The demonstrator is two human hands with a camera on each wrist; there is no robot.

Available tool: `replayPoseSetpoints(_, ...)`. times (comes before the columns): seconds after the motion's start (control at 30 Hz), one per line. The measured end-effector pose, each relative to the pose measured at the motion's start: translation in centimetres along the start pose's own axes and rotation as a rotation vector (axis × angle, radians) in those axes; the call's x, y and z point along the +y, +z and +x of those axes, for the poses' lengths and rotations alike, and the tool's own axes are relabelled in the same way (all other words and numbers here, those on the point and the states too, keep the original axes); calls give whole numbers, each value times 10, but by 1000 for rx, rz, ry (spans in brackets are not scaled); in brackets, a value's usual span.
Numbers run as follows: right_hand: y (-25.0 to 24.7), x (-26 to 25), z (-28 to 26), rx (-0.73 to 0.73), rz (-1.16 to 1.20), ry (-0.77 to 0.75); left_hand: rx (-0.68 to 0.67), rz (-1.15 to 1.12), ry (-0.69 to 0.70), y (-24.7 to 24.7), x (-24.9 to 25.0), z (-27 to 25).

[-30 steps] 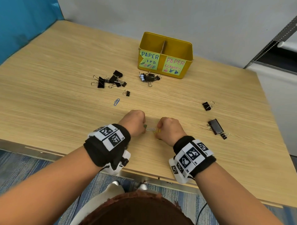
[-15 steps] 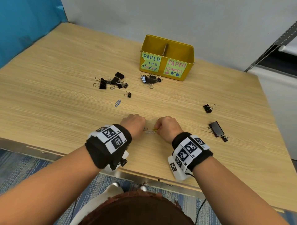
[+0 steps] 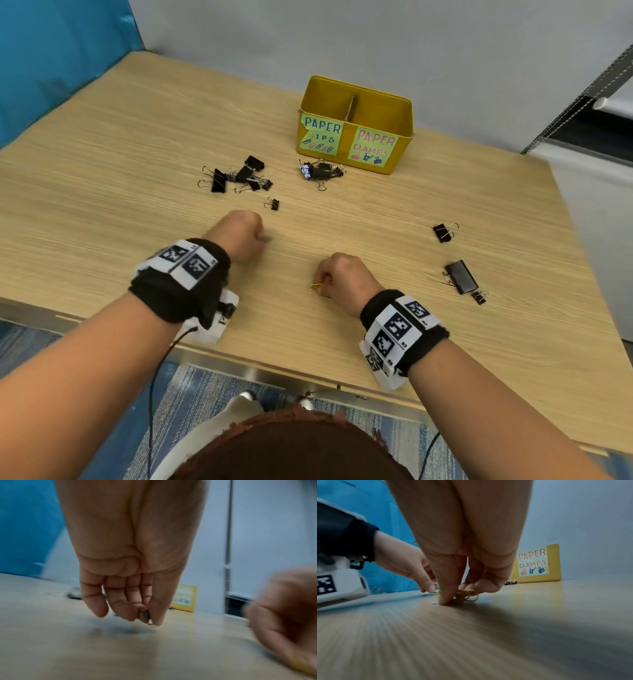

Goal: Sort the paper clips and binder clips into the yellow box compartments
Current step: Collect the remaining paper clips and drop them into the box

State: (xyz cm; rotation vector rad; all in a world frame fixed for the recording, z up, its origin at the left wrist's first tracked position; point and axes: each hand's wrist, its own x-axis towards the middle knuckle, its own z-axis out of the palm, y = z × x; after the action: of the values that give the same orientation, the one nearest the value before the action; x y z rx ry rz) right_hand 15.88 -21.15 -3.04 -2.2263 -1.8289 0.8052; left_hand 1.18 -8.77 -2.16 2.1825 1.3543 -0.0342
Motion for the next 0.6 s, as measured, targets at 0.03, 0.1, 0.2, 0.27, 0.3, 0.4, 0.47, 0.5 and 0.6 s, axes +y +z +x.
replayPoseSetpoints(0.03,-1,0,1,-15,-23,-2,41,-31,-36,-6,-7,5)
replayPoseSetpoints(0.1,-2,-1,3,-53,-71,-16,98,-78,-90,-12,-16,12)
replayPoseSetpoints(0.2,-1,-6,6,-80,-147,-55,136,-139,-135,-13,-16,20)
replayPoseSetpoints(0.27,1,-9,7,-84,-159,-60,156,-152,-153,-11,-13,24)
replayPoseSetpoints(0.3,2,-9,7,-87,-154,-56,157,-139,-158,-10,-10,26)
replayPoseSetpoints(0.4,2,-8,8,-98,-113,-29,139,-82,-173,-9,-7,29)
replayPoseSetpoints(0.47,1,-8,8,-98,-98,-26,99,-34,-171,-9,-7,30)
replayPoseSetpoints(0.5,1,-8,8,-100,-97,-29,78,-13,-167,-10,-7,30)
replayPoseSetpoints(0.6,1,-8,8,-111,-102,-35,29,33,-140,-11,-7,29)
